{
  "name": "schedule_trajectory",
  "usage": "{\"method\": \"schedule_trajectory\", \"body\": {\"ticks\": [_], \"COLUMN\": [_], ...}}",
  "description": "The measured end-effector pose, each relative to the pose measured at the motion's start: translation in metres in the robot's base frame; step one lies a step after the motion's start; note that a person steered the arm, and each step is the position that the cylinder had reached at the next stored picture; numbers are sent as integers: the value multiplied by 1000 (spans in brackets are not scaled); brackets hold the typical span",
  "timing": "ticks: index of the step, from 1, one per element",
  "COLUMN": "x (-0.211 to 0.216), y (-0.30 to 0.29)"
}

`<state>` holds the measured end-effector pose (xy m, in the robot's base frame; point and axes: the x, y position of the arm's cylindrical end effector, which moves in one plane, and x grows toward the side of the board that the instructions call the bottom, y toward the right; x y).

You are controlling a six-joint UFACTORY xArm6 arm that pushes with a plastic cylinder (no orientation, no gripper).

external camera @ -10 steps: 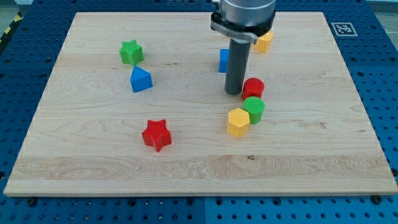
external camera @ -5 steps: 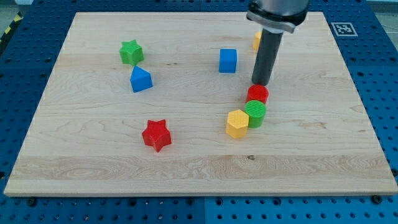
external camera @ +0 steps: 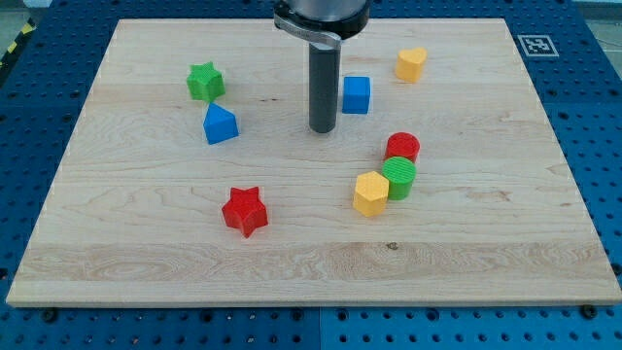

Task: Push the blue cube into red circle

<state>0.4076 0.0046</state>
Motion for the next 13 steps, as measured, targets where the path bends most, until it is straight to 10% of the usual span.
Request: {"method": "schedule_trajectory", "body": {"ticks": [4, 13], "x": [-23, -65], "y": [-42, 94]}}
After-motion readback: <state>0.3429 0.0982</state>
